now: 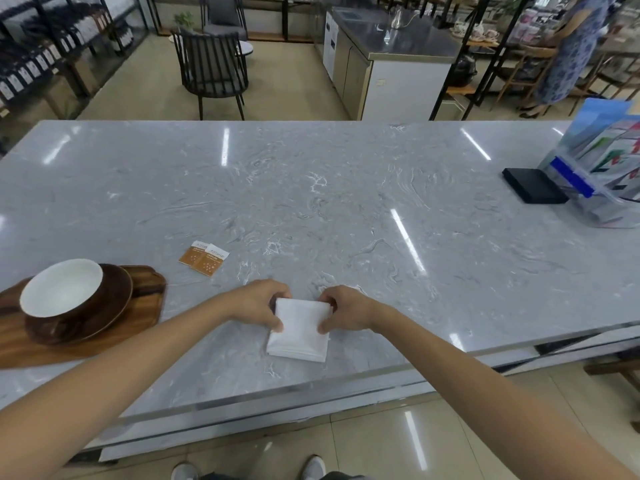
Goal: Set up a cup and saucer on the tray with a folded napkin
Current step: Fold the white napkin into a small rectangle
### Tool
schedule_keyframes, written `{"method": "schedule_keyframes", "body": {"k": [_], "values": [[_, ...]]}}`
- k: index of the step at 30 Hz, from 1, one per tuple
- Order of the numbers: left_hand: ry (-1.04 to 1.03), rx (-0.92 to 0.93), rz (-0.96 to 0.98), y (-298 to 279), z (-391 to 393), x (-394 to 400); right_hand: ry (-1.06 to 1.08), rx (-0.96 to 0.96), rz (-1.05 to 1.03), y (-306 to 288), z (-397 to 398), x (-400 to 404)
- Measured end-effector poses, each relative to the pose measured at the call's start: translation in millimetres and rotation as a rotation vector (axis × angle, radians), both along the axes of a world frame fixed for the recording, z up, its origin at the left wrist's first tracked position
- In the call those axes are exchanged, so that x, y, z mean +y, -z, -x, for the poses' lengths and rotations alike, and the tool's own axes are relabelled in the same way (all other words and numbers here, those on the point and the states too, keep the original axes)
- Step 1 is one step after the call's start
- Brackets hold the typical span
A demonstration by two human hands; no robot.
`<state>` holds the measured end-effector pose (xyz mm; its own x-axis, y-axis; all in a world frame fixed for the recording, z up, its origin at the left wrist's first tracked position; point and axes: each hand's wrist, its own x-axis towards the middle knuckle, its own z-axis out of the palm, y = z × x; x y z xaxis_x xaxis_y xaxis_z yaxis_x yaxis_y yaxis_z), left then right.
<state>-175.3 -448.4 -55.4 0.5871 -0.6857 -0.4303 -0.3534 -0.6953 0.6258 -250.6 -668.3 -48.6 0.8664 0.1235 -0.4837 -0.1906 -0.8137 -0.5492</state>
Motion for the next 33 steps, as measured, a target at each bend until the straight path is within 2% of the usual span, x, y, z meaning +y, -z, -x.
{"method": "schedule_keyframes", "body": {"k": [5, 8, 12, 18, 23, 29, 33], "values": [[-0.056, -0.146, 0.139, 7, 19, 15, 0.036, -0.238, -0.05, 8, 33, 7], [-0.059, -0.291, 0.198, 15, 33, 22, 0.022, -0.36, 0.042, 19, 52, 14], [-0.004, -0.44, 0.181, 19, 51, 32, -0.109, -0.593, 0.219, 25, 70, 21], [0.084, -0.574, 0.121, 31, 72, 36, -0.277, -0.801, 0.212, 27, 87, 22], [0.025, -0.537, 0.121, 43, 86, 40, -0.298, -0.875, 0.204, 35, 91, 21], [0.103, -0.821, 0.164, 52, 96, 43, -0.396, -0.887, 0.16, 49, 99, 18], [0.119, -0.86, 0.161, 66, 101, 52, -0.413, -0.854, 0.081, 65, 110, 16]]}}
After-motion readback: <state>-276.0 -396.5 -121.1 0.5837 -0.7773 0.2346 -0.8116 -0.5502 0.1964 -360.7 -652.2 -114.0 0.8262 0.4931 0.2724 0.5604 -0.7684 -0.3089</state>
